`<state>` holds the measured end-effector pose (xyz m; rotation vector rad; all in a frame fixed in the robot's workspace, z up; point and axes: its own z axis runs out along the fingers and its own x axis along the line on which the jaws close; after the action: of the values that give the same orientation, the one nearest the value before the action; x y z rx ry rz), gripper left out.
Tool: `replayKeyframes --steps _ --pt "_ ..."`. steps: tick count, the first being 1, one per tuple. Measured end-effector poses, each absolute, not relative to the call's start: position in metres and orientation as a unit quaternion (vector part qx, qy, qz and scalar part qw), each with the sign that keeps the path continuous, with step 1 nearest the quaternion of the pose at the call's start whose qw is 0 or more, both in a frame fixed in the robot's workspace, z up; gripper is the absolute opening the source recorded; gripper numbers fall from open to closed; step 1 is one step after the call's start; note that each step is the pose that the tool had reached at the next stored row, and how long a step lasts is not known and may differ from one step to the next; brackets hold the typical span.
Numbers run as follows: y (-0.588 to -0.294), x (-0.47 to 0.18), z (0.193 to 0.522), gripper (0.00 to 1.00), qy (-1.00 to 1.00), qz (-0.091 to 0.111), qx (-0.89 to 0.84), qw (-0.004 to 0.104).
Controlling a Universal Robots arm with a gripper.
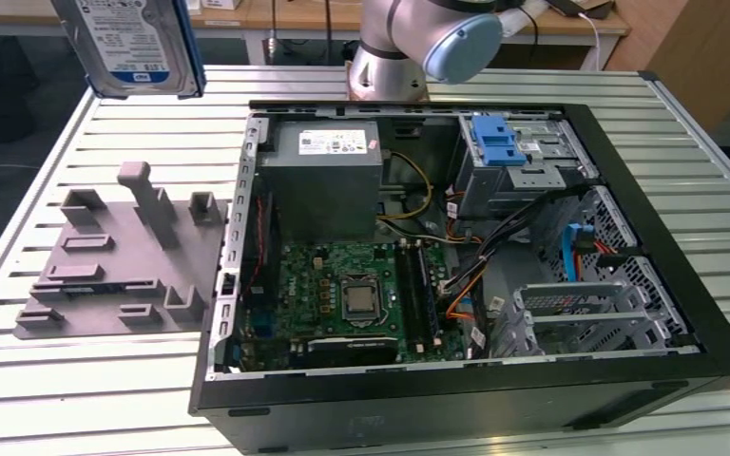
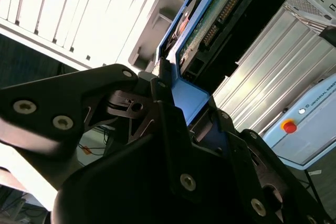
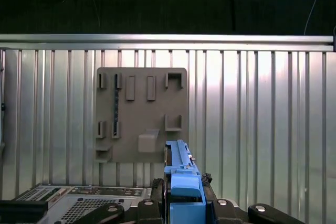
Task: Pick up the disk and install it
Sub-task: 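Pick up the disk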
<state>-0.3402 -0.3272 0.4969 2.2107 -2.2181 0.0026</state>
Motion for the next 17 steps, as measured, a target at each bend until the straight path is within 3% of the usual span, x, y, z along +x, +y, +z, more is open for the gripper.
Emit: replayKeyframes --steps 17 --pt "-0.327 -0.317 0.497 0.36 -0.708 0.001 0.706 0.005"
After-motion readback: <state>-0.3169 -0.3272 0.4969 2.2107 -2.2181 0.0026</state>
